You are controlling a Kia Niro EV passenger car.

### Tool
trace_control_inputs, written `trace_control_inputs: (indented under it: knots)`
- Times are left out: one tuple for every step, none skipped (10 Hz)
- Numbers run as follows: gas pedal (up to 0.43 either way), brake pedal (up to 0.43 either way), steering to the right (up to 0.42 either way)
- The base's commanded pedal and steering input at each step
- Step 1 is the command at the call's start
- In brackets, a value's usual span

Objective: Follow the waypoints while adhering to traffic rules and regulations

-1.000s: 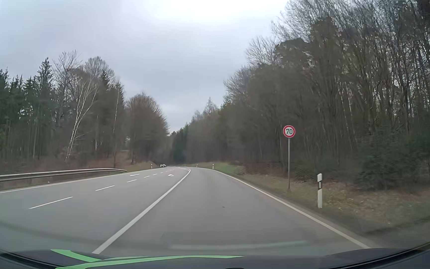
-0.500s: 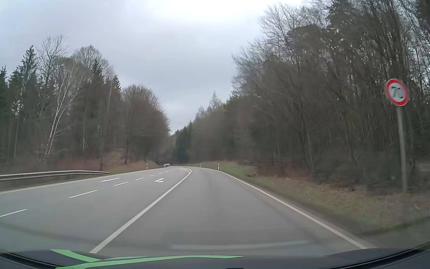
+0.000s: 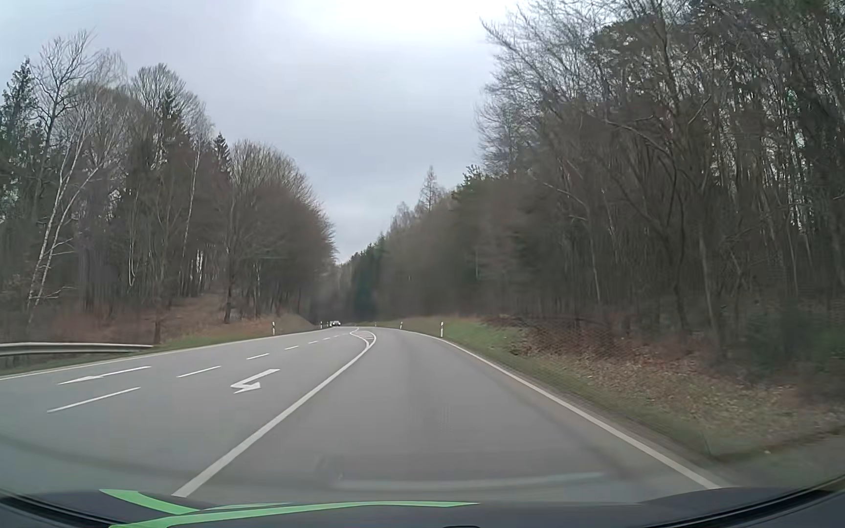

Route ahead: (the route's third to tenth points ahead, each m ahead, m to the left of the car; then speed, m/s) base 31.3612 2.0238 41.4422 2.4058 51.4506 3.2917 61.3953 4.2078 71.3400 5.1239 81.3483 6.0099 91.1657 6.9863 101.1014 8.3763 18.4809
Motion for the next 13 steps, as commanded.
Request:
trace_control_inputs:
  knots:
    - [0.177,0.0,-0.009]
    - [0.177,0.0,-0.008]
    - [0.177,0.0,-0.009]
    - [0.177,0.0,-0.008]
    - [0.177,0.0,-0.009]
    - [0.177,0.0,-0.008]
    - [0.177,0.0,-0.009]
    - [0.177,0.0,-0.008]
    - [0.177,0.0,-0.009]
    - [0.177,0.0,-0.008]
    - [0.177,0.0,-0.009]
    - [0.177,0.0,-0.008]
    - [0.177,0.0,-0.008]
